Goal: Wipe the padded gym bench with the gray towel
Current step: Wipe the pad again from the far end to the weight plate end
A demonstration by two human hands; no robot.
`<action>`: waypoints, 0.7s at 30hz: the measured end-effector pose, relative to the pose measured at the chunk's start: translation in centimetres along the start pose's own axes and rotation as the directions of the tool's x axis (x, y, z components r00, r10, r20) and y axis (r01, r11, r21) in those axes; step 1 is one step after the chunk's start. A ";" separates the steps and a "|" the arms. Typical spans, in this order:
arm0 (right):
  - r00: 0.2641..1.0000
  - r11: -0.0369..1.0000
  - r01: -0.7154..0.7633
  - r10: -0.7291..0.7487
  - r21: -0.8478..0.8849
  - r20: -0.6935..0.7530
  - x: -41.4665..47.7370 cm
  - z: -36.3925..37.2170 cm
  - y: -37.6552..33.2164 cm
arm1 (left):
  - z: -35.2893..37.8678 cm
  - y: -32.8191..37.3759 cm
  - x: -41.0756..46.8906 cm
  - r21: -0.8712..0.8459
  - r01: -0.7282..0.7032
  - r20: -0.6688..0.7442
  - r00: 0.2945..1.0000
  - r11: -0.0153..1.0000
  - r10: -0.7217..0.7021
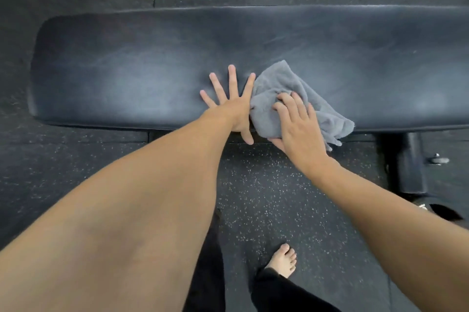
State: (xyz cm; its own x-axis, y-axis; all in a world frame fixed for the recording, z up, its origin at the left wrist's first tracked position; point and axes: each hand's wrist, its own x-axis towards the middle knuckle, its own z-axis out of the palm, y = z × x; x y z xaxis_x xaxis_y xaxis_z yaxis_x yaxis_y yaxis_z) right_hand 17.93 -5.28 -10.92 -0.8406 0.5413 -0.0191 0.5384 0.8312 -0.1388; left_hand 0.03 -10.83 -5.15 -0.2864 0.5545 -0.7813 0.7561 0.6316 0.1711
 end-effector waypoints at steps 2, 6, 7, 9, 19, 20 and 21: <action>0.997 0.996 0.076 -0.077 0.040 0.007 0.3 0.1 1.4 | -0.1 -0.3 0.3 0.021 -0.016 0.006 1.000 1.000 0.016; 0.996 0.995 0.082 -0.084 0.062 0.037 -0.8 0.1 3.4 | 0.2 0.3 0.0 -0.041 0.008 -0.050 0.999 0.999 -0.010; 0.998 0.996 0.061 -0.063 0.067 0.021 -1.4 0.0 4.2 | 0.3 0.6 -0.1 -0.046 0.036 -0.054 0.998 0.998 -0.039; 0.999 0.999 0.025 -0.026 0.044 0.018 -2.7 -0.6 6.9 | -0.1 2.4 0.1 -0.068 0.110 -0.039 0.993 0.992 -0.113; 0.938 0.931 -0.344 0.336 0.122 0.084 -7.0 -2.9 17.6 | -0.9 15.6 5.0 -0.161 0.153 -0.005 0.988 0.975 -0.156; 0.932 0.927 -0.361 0.353 0.106 0.087 -6.8 -2.7 17.1 | -0.7 15.6 5.0 -0.168 0.161 -0.014 0.986 0.973 -0.166; 0.932 0.929 -0.358 0.350 0.093 0.092 -6.7 -2.6 16.7 | -0.7 15.5 4.9 -0.168 0.173 -0.016 0.984 0.971 -0.178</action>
State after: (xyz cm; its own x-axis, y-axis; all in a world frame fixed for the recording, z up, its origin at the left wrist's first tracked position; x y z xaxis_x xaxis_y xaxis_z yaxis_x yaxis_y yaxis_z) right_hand 32.75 5.27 -10.58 -0.6009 0.7837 -0.1573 0.7954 0.5669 -0.2143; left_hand 9.95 2.10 -5.87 -0.4261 0.4418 -0.7895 0.5855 0.7999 0.1316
